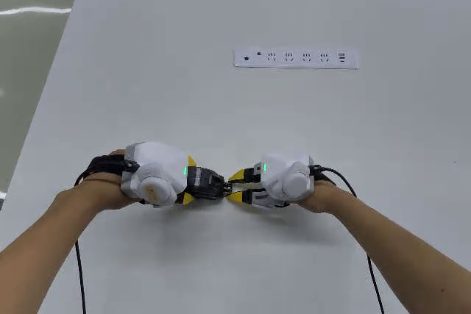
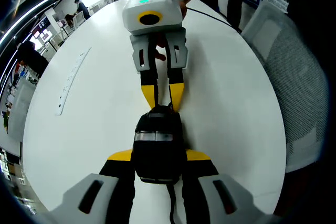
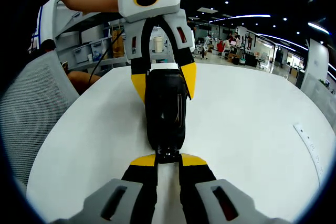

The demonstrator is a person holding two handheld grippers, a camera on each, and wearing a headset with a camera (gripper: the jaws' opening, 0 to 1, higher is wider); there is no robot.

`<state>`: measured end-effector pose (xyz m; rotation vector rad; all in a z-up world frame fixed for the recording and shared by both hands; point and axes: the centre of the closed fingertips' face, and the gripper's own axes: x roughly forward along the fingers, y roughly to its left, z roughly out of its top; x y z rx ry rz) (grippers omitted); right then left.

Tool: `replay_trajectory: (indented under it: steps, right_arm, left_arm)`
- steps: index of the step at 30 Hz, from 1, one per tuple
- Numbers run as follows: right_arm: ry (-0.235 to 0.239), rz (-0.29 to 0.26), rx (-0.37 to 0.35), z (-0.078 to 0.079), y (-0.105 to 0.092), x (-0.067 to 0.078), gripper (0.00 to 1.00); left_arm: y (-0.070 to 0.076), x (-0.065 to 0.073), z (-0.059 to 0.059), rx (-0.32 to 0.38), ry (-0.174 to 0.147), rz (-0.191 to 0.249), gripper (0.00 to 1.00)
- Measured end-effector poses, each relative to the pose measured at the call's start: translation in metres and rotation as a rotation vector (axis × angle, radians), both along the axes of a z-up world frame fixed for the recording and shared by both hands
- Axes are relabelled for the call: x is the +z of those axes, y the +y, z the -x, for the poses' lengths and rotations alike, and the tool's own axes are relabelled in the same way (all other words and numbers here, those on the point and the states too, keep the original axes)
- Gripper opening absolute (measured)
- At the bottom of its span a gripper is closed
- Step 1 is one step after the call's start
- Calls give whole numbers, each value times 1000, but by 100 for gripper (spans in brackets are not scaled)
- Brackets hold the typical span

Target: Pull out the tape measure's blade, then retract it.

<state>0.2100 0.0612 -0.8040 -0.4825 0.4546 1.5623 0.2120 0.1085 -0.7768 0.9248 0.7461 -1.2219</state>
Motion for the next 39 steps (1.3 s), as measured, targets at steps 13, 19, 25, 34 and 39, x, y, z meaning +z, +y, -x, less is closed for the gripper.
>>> replay_trajectory:
  steps: [13,19,25,34,39]
  right_arm:
    - [-41,33,55,3,0,0,12]
    - [-52,41,64,1,0,0,12]
    - [-50,45,70,1,0,2,11]
    - [-52,51,75,1,0,2,11]
    - [-52,52,78,1,0,3,11]
  left_arm:
    - [0,2,1,2,1,-6,29]
    - [1,4,1,14,3,1,29]
    - [2,4,1,26,3,5,29]
    - [3,3,0,35,5,8,29]
    - [3,5,1,37,6,10,28]
